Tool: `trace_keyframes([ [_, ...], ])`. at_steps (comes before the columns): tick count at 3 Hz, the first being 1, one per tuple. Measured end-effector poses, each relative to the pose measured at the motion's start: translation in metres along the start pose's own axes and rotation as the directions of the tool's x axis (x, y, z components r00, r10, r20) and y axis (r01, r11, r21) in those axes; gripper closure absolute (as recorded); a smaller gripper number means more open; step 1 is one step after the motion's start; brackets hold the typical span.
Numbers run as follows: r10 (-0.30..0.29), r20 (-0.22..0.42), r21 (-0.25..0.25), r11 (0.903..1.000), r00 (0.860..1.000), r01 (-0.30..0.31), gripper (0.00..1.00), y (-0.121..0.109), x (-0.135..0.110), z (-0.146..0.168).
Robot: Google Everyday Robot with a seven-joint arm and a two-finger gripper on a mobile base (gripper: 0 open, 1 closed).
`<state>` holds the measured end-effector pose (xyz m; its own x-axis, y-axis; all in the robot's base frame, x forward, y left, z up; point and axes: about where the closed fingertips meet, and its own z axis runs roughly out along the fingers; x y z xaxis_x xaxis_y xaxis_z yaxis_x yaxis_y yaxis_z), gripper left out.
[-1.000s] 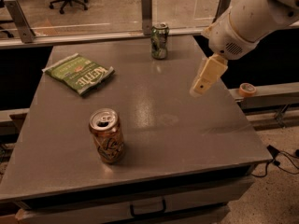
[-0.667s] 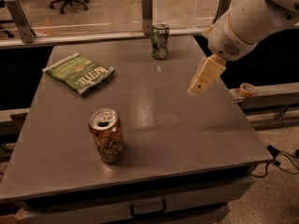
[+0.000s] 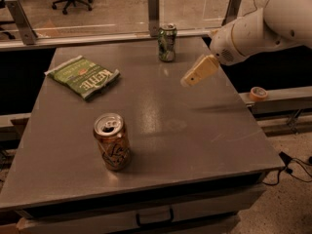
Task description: Pick green can
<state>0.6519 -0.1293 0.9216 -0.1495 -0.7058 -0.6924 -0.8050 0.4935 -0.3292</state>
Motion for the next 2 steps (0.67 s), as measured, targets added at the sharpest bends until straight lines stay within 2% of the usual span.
trace_keyframes([
  [1,0.059,0.201,0.054,0.9960,0.978,-0.071,0.00,-0.052,-0.025,0.052],
  [2,0.108,0.312,0.054,0.9899,0.944,-0.131,0.00,-0.085,-0.040,0.088],
])
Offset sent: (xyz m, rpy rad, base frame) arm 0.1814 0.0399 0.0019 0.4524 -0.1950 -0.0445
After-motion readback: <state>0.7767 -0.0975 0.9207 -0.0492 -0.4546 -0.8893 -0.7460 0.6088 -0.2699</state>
